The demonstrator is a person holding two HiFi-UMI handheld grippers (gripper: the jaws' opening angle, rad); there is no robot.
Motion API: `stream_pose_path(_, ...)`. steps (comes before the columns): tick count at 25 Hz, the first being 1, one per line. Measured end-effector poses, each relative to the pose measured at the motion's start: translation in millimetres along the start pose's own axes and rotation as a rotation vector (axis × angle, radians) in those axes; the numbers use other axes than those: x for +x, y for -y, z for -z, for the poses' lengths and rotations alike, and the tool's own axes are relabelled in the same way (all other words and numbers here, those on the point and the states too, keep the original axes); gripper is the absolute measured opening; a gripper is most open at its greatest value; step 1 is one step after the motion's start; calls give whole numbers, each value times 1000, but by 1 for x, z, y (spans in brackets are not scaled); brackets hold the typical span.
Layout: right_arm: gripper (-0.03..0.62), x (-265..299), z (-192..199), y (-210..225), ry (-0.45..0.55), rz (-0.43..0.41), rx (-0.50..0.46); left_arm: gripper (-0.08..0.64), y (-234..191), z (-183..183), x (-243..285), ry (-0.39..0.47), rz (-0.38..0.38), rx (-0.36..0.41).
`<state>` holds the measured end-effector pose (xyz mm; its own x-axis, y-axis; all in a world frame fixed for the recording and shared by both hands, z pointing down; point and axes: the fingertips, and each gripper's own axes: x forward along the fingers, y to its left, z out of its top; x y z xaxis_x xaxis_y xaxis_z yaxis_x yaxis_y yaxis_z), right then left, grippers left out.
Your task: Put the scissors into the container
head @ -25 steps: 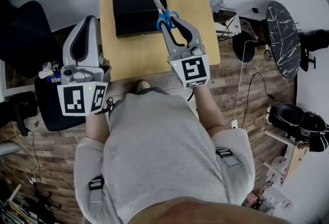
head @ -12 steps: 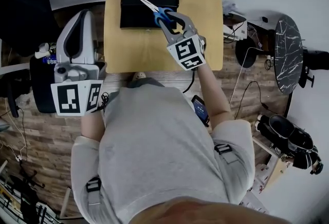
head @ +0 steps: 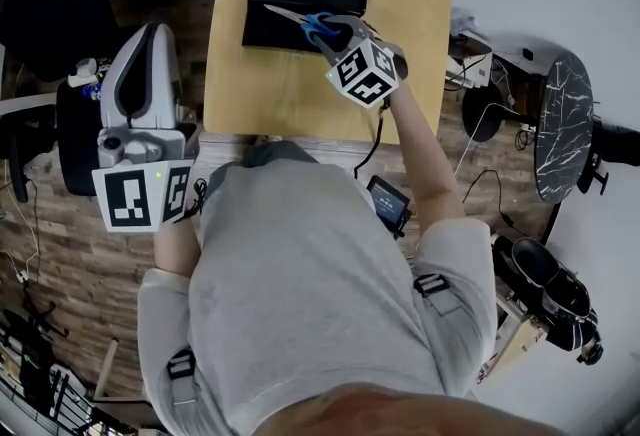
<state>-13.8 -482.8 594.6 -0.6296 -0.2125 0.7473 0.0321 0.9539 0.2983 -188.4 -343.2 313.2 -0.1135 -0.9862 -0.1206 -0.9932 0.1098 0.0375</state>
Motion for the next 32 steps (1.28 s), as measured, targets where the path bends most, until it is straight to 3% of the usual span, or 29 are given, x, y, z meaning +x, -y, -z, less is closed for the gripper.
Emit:
stream_pose_path(11, 87, 49, 16, -11, -180, -138, -90, 57, -17, 10, -9, -45, -61, 11)
stream_pose_path(24, 89, 67, 32, -14, -293, -143, -90, 57, -27, 20, -21, -84, -93, 13)
stream_pose_path(32, 89, 61, 27, -10, -286, -124, -53, 57, -25, 19, -25, -82, -86, 19)
